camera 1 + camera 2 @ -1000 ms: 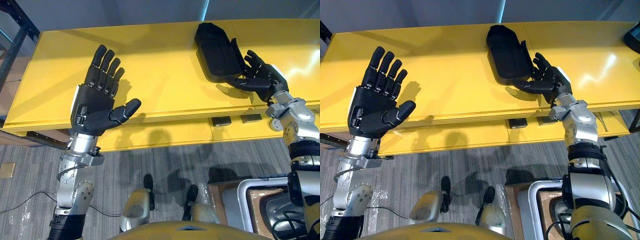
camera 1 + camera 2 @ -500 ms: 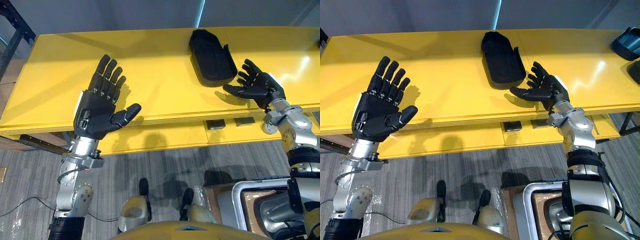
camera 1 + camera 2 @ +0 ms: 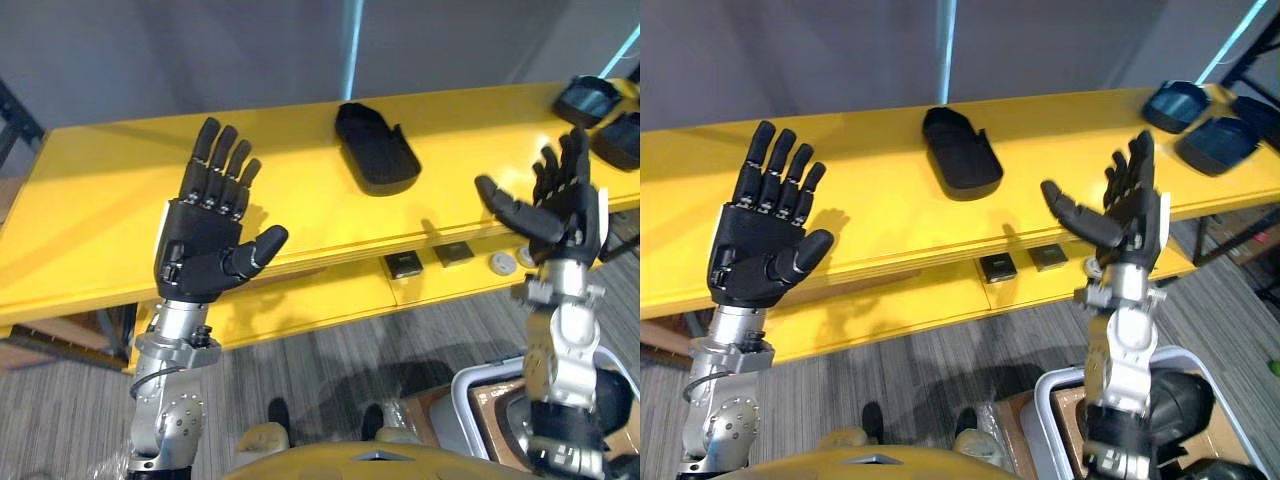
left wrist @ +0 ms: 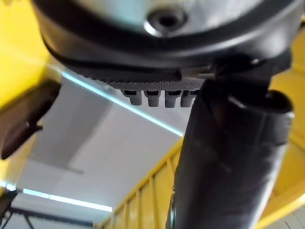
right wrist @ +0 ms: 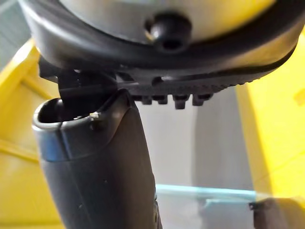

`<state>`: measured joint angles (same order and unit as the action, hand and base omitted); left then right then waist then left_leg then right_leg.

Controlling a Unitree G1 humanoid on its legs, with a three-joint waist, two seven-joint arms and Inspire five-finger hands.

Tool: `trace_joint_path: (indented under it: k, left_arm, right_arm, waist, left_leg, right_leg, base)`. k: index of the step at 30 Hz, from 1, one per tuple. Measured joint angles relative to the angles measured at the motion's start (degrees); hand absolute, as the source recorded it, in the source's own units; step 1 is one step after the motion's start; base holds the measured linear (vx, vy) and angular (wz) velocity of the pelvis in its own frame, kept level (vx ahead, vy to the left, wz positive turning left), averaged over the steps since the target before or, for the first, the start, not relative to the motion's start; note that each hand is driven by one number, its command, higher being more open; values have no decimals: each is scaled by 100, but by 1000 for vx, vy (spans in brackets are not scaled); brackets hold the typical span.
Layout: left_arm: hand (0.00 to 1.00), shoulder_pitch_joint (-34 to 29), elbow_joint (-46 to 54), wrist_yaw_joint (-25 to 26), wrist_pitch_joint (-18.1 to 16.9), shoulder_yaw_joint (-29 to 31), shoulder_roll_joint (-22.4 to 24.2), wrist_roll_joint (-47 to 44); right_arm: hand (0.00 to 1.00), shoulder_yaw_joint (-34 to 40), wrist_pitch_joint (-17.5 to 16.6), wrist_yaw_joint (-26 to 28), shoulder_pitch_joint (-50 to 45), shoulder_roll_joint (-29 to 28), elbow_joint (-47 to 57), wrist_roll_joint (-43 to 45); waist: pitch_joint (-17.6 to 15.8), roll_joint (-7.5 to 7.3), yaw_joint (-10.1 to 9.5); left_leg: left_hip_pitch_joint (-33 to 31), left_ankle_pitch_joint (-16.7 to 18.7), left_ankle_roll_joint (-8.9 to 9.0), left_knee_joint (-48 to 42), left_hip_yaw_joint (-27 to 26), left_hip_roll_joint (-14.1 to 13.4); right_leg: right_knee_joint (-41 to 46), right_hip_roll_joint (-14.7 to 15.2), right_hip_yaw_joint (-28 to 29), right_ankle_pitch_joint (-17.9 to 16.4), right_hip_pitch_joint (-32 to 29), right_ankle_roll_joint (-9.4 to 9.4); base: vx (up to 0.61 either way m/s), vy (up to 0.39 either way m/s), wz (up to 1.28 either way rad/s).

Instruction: Walk over and take three plastic housings, then place them on the shelf

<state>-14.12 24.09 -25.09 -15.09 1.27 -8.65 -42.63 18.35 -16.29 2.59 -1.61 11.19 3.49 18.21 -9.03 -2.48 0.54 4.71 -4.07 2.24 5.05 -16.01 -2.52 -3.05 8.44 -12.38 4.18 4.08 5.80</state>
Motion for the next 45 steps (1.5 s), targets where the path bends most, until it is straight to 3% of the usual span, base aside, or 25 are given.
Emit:
trace_joint_path:
  k: [1, 3, 7, 10, 14, 17, 19, 20, 22, 23, 24, 25, 26, 27, 29, 31, 34, 35, 37, 39, 40, 41, 42, 44, 45]
  left_arm:
    - [100, 8, 73, -71, 3, -172, 37, -1]
    - [100, 42, 101, -74, 7, -375, 100, -3]
    - [100, 92, 91, 199, 46, -1049, 182, 20]
    - [100, 143, -30, 440, 52, -1246, 174, 6]
    - [100, 394, -334, 1156, 10, -1540, 169, 0]
    - [100, 537, -406, 1444, -13, -1770, 209, 36]
    - [100, 621, -447, 1686, -153, -1916, 222, 132]
    - [100, 664, -475, 1737, -184, -1929, 229, 170]
    - [100, 758, -565, 1898, -311, -1785, 240, 176]
    - [100, 750, -562, 1967, -332, -1719, 229, 177]
    - [100, 679, -547, 2048, -406, -1592, 245, 175]
    - [100, 626, -536, 2083, -536, -1548, 231, 173]
    - [100, 602, -530, 2073, -592, -1539, 228, 173]
    - [100, 587, -438, 2002, -618, -1533, 259, 172]
    - [100, 587, -281, 1793, -712, -1603, 210, 176]
    - [100, 552, -216, 1719, -738, -1710, 158, 260]
    - [100, 462, -218, 1695, -705, -1748, 128, 225]
    - [100, 423, -217, 1677, -677, -1776, 68, 147]
    - [100, 421, -216, 1649, -510, -1752, 106, 150]
    - [100, 402, -218, 1525, -218, -1607, 81, 151]
    - [100, 402, -218, 1525, -218, -1607, 81, 151]
    - [100, 418, -223, 1432, -98, -1596, 74, 151]
    - [100, 444, -258, 1327, -63, -1600, 62, 143]
    - [100, 480, -334, 1072, 14, -1595, 35, -34]
    - [100, 476, -369, 972, 117, -1594, -9, -232]
  right_arm:
    - [100, -60, 5, -130, -380, -240, 179, 10]
    - [100, -106, 11, -300, -773, -465, 394, 3]
    - [100, -346, 18, -715, -1969, -908, 1107, 12]
    - [100, -387, 4, -710, -2399, -932, 1287, 42]
    - [100, -456, -174, -408, -2836, -976, 1300, 992]
    - [100, -621, -408, -290, -2916, -1038, 1301, 1321]
    - [100, -894, -586, -49, -2744, -1036, 1303, 1590]
    - [100, -954, -594, 14, -2639, -1030, 1302, 1658]
    - [100, -1410, -591, 188, -1983, -891, 1238, 1635]
    - [100, -1595, -587, 230, -1795, -822, 1200, 1620]
    - [100, -1950, -568, 305, -1428, -661, 1062, 1593]
    - [100, -2209, -497, 344, -1135, -497, 901, 1587]
    - [100, -2322, -419, 361, -1028, -439, 838, 1590]
    - [100, -2472, -293, 400, -965, -450, 814, 1601]
    - [100, -2555, -198, 439, -1027, -496, 774, 1611]
    - [100, -2555, -105, 441, -1353, -605, 751, 1711]
    - [100, -2589, -109, 577, -1780, -770, 778, 2078]
    - [100, -2589, -112, 600, -1910, -893, 806, 2184]
    - [100, -2763, -142, 640, -1679, -863, 798, 2489]
    - [100, -3372, -349, 750, -904, -780, 471, 2549]
    - [100, -3372, -349, 750, -904, -780, 471, 2549]
    - [100, -3806, -465, 792, -284, -737, -44, 2511]
    - [100, -4095, -475, 808, 78, -765, -438, 2477]
    - [100, -4417, -469, 754, 304, -861, -792, 2256]
    - [100, -4509, -406, 663, 286, -977, -829, 2183]
  waist:
    - [92, 17, 147]
    - [138, 34, 264]
    - [320, 116, 631]
    - [389, 171, 830]
    - [420, 203, 1181]
    - [424, 267, 1229]
    - [380, 384, 1216]
    - [350, 433, 1201]
    - [209, 591, 926]
    - [156, 629, 853]
    - [91, 696, 616]
    - [90, 874, 395]
    - [117, 948, 357]
    - [118, 982, 368]
    - [-28, 823, 381]
    - [-306, 569, 389]
    - [-414, 389, 464]
    - [-460, 304, 460]
    - [-537, 411, 328]
    - [-565, 498, 129]
    - [-565, 498, 129]
    - [-536, 560, 55]
    - [-428, 524, -65]
    - [-343, 469, -228]
    - [-305, 408, -351]
  left_leg:
    - [24, 29, -3, 0, -135, 3]
    - [85, 71, 2, -1, -324, 0]
    - [260, 265, 43, -23, -1115, -15]
    - [418, 420, 98, -44, -1683, -20]
    - [422, 964, 190, -721, -2466, -231]
    - [253, 1195, 219, -1096, -2556, -385]
    - [-96, 1529, 196, -1850, -2507, -722]
    - [-224, 1647, 132, -2146, -2383, -816]
    - [-734, 1900, -274, -3256, -875, -1015]
    - [-807, 1954, -310, -3485, -416, -987]
    - [-763, 2178, -308, -3598, 501, -781]
    - [-613, 2309, -312, -3483, 1048, -644]
    - [-543, 2375, -224, -3412, 1214, -634]
    - [-548, 2408, -165, -3272, 1294, -564]
    - [-540, 2458, -67, -3096, 1293, -441]
    - [-359, 2513, 20, -2952, 1277, -280]
    - [-329, 2541, -48, -2983, 1144, -80]
    - [-355, 2530, -158, -3079, 961, 1]
    - [-438, 2429, -278, -3063, 569, -151]
    - [-445, 2293, -254, -3059, 269, -423]
    - [-445, 2293, -254, -3059, 269, -423]
    - [-523, 2213, -163, -3100, 276, -611]
    - [-703, 2132, -81, -3128, 307, -737]
    - [-975, 2025, 84, -3224, 388, -945]
    - [-1189, 1963, 195, -3408, 421, -1130]
  right_leg:
    - [0, 3, 131, 1, -54, 0]
    - [-1, -6, 330, 13, -122, 17]
    - [4, -117, 1125, 82, -405, 104]
    - [8, -189, 1603, 127, -561, 148]
    - [91, -274, 2009, 200, -762, 140]
    - [89, -317, 2033, 201, -894, 132]
    - [94, -402, 1954, 271, -957, 46]
    - [90, -456, 1924, 303, -988, 12]
    - [101, -673, 2077, 390, -901, -113]
    - [109, -712, 2195, 384, -846, -121]
    - [109, -779, 2541, 374, -800, -134]
    - [151, -933, 2778, 350, -824, -166]
    - [261, -1010, 2827, 335, -914, -169]
    - [578, -1054, 2843, 245, -1149, -126]
    - [1215, -1028, 2847, 26, -1530, -51]
    - [1547, -961, 2817, 25, -1661, -24]
    - [1256, -744, 2849, 230, -1563, 180]
    - [886, -599, 2850, 355, -1466, 231]
    - [1403, -220, 1731, -28, -1821, -330]
    - [3582, 206, 642, -547, -2153, -867]
    - [3582, 206, 642, -547, -2153, -867]
    - [4564, 540, 414, -940, -2026, -940]
    - [4850, 797, 420, -1121, -1838, -888]
    - [4615, 1153, 486, -1133, -1412, -861]
    - [4090, 1342, 492, -1103, -1024, -813]
  base:
    - [-11, 35, -52]
    - [-11, 33, -66]
    - [8, 31, -93]
    - [36, 49, -115]
    - [53, -11, -95]
    - [10, -49, -24]
    - [32, -80, -4]
    - [17, -88, -7]
    - [15, -70, -53]
    - [24, 48, -107]
    - [-16, 190, -135]
    - [-37, 219, -135]
    - [-53, 187, -82]
    - [-56, 108, -18]
    - [-77, 75, -5]
    - [-145, 68, -32]
    - [-225, 127, -38]
    - [-274, 105, -61]
    - [-283, 70, -84]
    - [-192, 22, -69]
    - [-111, -55, -27]
    - [-88, -130, -17]
    - [-106, -237, -17]
    - [-82, -302, -9]
    - [-51, -300, -16]
